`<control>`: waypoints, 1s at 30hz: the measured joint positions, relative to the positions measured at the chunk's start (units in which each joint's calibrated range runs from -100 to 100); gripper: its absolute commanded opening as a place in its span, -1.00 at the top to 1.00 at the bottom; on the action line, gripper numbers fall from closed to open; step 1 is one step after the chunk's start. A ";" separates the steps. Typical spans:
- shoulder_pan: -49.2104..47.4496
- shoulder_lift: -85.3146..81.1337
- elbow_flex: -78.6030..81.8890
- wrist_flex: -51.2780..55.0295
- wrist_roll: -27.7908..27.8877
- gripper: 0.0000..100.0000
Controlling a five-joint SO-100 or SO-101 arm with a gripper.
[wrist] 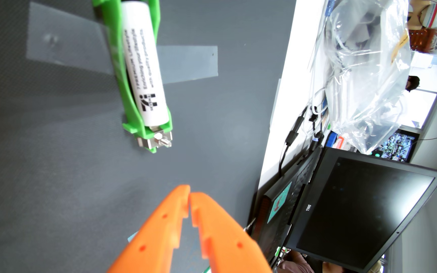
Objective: Insert Battery
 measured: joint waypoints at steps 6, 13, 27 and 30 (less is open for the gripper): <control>-0.25 0.00 0.00 0.17 0.00 0.96; -0.08 0.00 0.00 0.17 0.00 0.96; -0.25 0.00 0.00 0.17 0.00 0.96; -0.25 0.00 0.45 0.17 0.00 0.97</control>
